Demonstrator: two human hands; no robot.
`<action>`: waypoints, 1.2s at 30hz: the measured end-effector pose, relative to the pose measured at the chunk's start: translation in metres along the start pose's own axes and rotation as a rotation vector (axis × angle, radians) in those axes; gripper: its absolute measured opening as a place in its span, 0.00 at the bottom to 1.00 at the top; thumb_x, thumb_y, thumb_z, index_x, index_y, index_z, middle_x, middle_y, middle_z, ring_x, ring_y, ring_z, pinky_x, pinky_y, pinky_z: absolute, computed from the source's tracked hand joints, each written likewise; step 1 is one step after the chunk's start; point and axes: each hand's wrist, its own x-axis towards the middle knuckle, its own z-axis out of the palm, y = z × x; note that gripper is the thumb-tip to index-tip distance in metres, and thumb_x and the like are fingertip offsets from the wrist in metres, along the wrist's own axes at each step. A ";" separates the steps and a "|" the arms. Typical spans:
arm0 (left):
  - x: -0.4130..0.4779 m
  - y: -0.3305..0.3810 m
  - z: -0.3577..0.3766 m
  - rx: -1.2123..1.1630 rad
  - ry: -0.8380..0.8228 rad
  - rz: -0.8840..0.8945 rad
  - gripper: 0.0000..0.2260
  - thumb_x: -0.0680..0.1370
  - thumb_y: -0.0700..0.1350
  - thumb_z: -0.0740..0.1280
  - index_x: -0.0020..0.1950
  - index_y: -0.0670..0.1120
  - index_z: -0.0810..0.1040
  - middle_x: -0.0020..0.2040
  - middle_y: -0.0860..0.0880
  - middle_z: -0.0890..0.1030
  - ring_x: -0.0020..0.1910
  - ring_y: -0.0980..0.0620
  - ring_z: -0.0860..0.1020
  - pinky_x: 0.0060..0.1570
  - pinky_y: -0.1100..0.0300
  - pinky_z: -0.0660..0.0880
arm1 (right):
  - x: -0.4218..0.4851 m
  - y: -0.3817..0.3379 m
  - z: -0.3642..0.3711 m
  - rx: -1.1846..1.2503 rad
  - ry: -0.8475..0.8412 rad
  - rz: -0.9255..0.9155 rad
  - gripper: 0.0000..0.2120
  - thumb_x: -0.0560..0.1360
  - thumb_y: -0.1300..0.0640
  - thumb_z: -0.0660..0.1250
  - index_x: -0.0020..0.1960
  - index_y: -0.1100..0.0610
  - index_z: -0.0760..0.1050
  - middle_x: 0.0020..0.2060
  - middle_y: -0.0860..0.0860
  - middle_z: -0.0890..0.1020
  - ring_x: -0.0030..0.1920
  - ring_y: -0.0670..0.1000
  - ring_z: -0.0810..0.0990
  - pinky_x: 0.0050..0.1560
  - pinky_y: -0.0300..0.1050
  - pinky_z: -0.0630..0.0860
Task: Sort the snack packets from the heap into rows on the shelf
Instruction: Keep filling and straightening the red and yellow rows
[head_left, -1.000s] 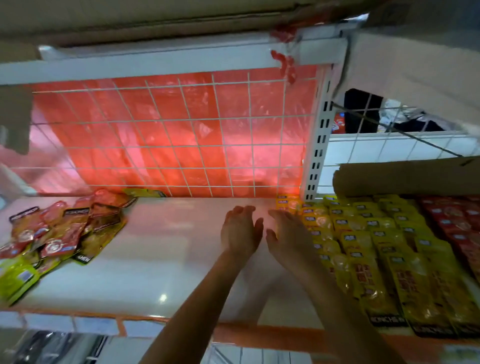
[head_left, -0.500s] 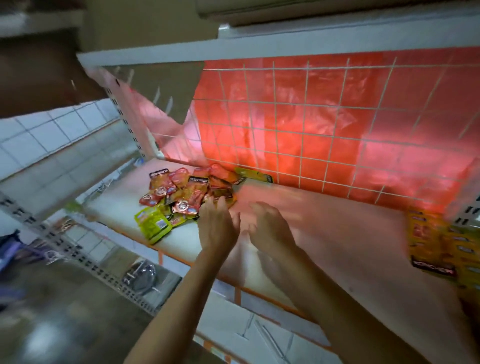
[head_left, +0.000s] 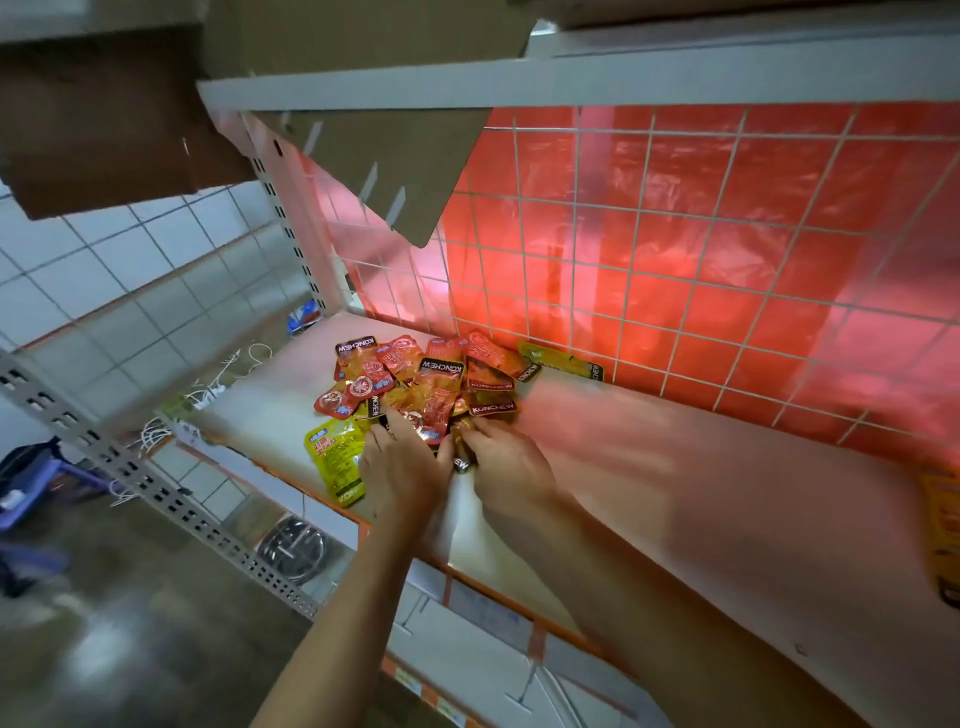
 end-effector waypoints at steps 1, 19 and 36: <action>-0.002 0.001 0.002 0.016 0.006 0.004 0.33 0.76 0.60 0.63 0.72 0.39 0.62 0.61 0.39 0.73 0.63 0.41 0.71 0.60 0.49 0.69 | -0.003 0.002 0.002 -0.010 0.038 -0.009 0.19 0.71 0.64 0.64 0.61 0.55 0.75 0.59 0.51 0.77 0.61 0.53 0.73 0.59 0.45 0.71; -0.034 0.052 0.019 0.042 -0.037 0.318 0.21 0.76 0.61 0.60 0.60 0.48 0.75 0.57 0.49 0.77 0.55 0.47 0.70 0.51 0.54 0.68 | 0.055 0.080 -0.068 -0.354 0.243 0.319 0.14 0.75 0.65 0.57 0.60 0.59 0.70 0.57 0.56 0.75 0.61 0.59 0.69 0.53 0.52 0.70; -0.029 0.080 0.014 -0.547 -0.246 0.201 0.14 0.73 0.46 0.73 0.55 0.42 0.79 0.47 0.46 0.83 0.46 0.47 0.81 0.45 0.55 0.76 | -0.013 0.112 -0.076 0.146 0.587 0.394 0.08 0.74 0.63 0.65 0.50 0.56 0.81 0.48 0.59 0.77 0.51 0.60 0.76 0.46 0.47 0.66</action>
